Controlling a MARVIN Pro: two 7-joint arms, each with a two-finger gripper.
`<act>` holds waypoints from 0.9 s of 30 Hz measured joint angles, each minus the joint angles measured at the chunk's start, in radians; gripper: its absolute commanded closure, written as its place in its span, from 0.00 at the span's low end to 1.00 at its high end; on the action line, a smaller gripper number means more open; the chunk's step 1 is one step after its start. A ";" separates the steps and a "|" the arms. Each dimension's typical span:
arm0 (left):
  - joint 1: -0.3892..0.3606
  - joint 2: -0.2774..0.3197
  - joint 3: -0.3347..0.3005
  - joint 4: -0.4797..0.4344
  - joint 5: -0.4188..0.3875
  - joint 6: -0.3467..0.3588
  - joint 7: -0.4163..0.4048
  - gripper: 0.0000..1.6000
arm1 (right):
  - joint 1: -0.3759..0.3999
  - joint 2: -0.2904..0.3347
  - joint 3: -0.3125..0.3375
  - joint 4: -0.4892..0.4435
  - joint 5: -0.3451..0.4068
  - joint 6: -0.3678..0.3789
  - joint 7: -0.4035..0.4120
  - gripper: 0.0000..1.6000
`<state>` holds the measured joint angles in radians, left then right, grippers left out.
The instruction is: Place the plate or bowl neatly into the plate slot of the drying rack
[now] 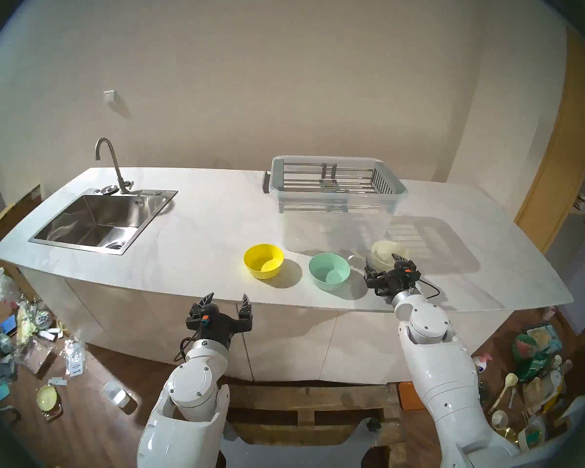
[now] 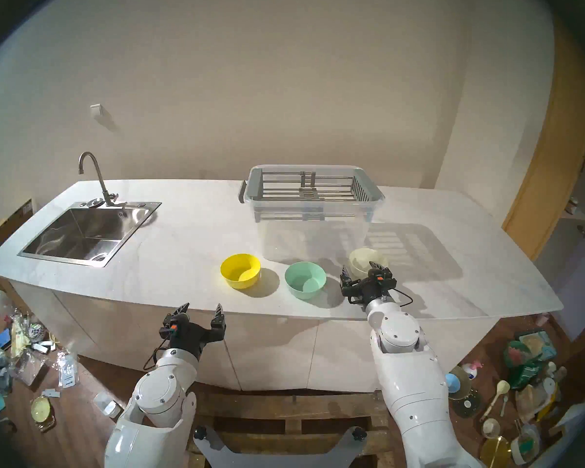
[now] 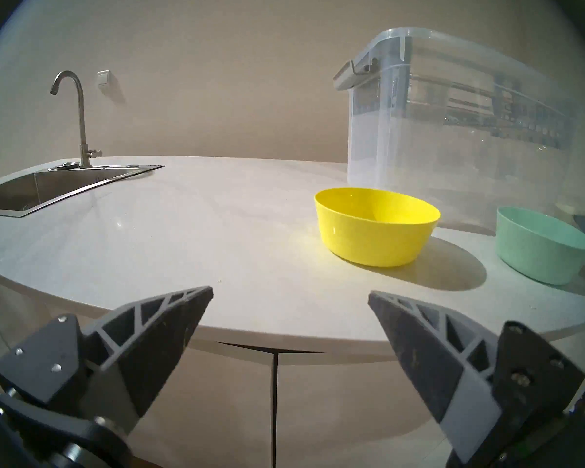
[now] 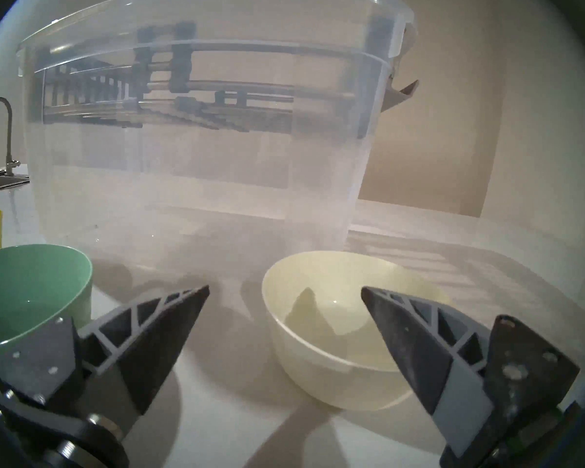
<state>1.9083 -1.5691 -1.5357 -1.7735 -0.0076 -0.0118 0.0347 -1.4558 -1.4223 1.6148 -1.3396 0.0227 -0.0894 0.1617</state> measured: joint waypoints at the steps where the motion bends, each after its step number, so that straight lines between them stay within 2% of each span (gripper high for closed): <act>1: 0.000 0.000 0.000 0.000 0.000 0.000 0.000 0.00 | 0.002 0.000 -0.001 0.001 -0.001 0.000 0.001 0.00; 12: 0.000 0.000 0.000 0.000 0.000 0.000 0.000 0.00 | 0.031 0.030 -0.024 0.015 -0.032 0.006 0.022 0.00; 27: 0.000 0.000 0.000 0.000 0.000 0.000 0.000 0.00 | 0.070 0.128 -0.056 0.016 -0.074 0.057 0.104 0.00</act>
<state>1.9084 -1.5690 -1.5356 -1.7733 -0.0076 -0.0117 0.0349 -1.3861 -1.2941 1.5590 -1.3239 -0.0517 -0.0324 0.2659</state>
